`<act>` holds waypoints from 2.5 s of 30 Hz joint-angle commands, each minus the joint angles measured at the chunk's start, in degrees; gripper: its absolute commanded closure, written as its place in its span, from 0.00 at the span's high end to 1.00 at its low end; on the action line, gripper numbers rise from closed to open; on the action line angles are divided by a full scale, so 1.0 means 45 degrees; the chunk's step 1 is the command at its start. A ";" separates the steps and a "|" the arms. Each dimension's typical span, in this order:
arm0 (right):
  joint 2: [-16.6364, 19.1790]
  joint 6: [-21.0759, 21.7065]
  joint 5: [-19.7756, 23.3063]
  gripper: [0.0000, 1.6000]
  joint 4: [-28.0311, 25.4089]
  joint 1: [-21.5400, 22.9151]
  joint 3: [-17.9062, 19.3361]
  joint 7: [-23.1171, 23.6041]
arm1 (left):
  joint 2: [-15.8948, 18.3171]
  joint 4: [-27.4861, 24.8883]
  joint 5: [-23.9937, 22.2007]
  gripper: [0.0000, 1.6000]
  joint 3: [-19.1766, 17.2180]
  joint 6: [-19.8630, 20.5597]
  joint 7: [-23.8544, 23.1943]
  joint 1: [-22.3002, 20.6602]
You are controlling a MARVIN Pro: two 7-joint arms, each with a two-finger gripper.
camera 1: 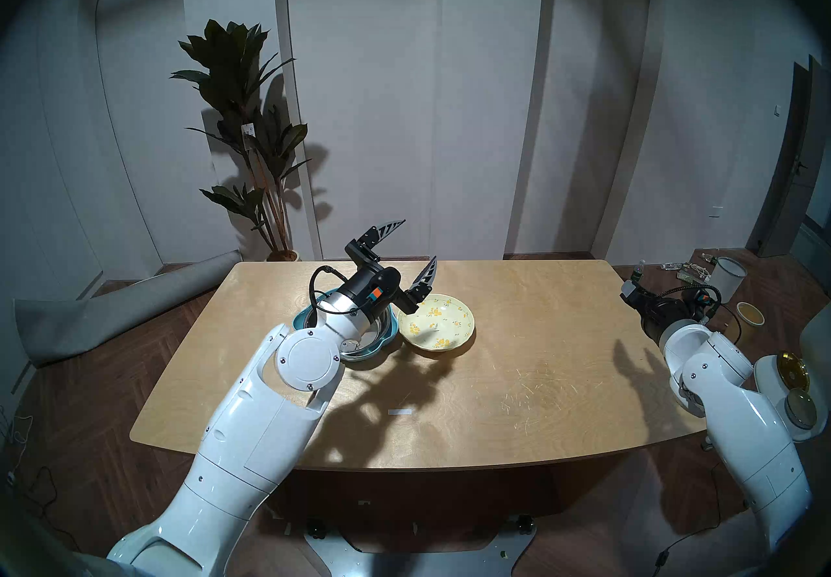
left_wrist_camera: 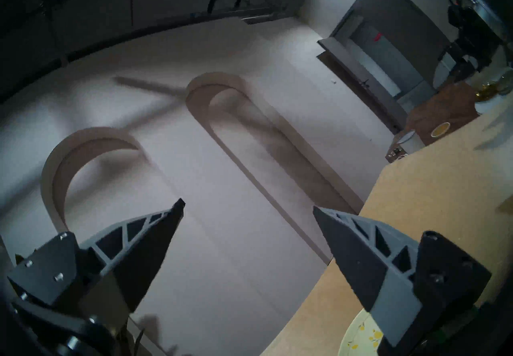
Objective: Stack the plates into one stack
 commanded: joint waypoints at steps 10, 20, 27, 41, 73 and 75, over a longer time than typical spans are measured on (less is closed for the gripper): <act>0.2666 0.3804 -0.0882 1.00 -0.0084 -0.0115 0.1447 0.2518 | 0.0249 0.0344 0.0006 1.00 -0.0060 -0.1637 -0.0413 -0.0959; 0.1285 0.2007 -0.3539 1.00 0.0082 -0.1825 0.1230 0.3006 | 0.0126 0.0926 0.0029 1.00 -0.0222 -0.2355 -0.0135 -0.1000; 0.0402 0.0650 -0.4419 1.00 0.0550 -0.1997 0.1251 0.2488 | 0.0113 0.1223 0.0401 1.00 -0.0104 -0.2541 0.0011 -0.1024; -0.1370 -0.2038 -0.5576 1.00 0.0855 -0.1991 0.1384 0.3148 | 0.2295 0.0978 0.3511 1.00 0.0007 -0.5044 -0.0524 -0.0928; -0.3003 -0.7011 -0.5698 1.00 0.1799 -0.2971 0.2809 0.6476 | -0.0074 -0.0506 0.9078 1.00 0.0893 -0.0482 -0.5401 -0.0738; -0.3045 -0.7108 -0.5606 1.00 0.1867 -0.2921 0.2816 0.6571 | -0.0029 -0.0690 0.9281 1.00 0.1025 -0.0014 -0.5546 -0.0716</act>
